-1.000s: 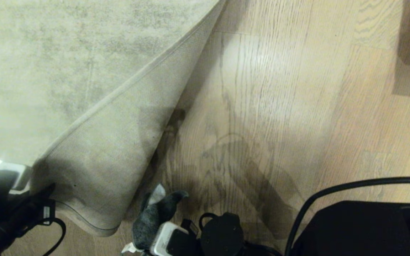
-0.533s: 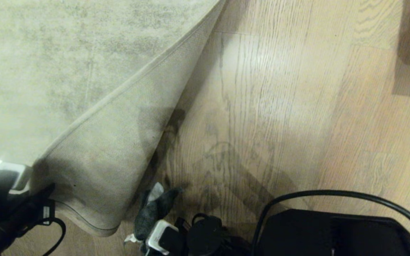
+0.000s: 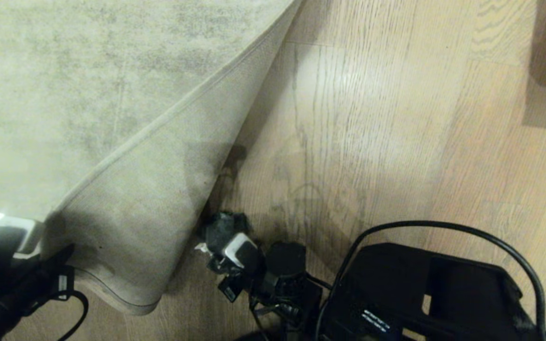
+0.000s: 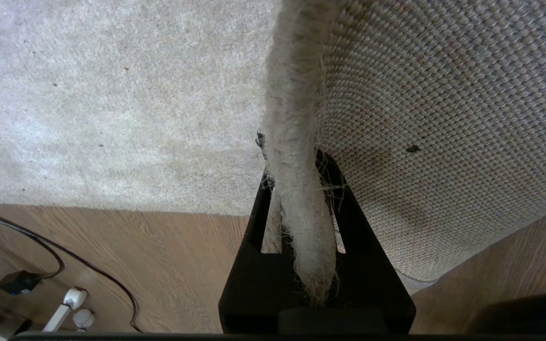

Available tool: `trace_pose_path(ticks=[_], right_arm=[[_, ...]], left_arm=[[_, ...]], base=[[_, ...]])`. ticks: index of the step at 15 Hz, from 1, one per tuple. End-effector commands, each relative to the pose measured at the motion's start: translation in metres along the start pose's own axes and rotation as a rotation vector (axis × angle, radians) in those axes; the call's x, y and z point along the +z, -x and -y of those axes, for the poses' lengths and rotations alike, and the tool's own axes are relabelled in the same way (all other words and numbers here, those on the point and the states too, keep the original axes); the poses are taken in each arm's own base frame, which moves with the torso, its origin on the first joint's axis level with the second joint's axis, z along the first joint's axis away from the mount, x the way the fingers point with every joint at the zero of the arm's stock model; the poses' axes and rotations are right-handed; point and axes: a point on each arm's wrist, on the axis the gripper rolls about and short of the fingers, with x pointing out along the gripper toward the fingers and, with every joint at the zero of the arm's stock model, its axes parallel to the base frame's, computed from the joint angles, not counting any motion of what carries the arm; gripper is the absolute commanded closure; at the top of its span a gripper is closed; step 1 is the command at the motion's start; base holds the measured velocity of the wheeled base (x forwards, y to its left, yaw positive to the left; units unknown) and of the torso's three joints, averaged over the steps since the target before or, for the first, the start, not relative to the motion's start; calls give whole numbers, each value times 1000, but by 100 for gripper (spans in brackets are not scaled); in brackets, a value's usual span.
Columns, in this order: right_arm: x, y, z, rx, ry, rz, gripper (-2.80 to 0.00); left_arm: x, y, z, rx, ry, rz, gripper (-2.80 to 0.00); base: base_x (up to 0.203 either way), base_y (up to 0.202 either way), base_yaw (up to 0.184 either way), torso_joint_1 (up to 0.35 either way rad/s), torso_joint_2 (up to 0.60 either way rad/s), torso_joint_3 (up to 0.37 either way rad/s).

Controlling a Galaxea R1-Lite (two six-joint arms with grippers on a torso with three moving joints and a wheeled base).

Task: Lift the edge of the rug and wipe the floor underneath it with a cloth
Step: Wipe the floor under the carpet with a rag

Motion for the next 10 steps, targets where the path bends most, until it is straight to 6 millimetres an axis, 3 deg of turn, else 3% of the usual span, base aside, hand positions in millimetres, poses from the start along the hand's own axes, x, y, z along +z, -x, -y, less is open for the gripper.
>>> trace_pose_path(ticks=[1, 6, 10], right_arm=[[10, -9, 21, -55, 3, 57, 0], [50, -16, 75, -180, 15, 147, 0], [85, -7, 89, -205, 23, 198, 0]], left_arm=[[0, 0, 0, 1, -1, 1, 0], [-1, -1, 0, -1, 0, -4, 0], [0, 0, 0, 1, -1, -3, 0]], base=[[0, 0, 0, 0, 0, 0], [0, 0, 0, 0, 0, 0], [0, 0, 0, 0, 0, 0]])
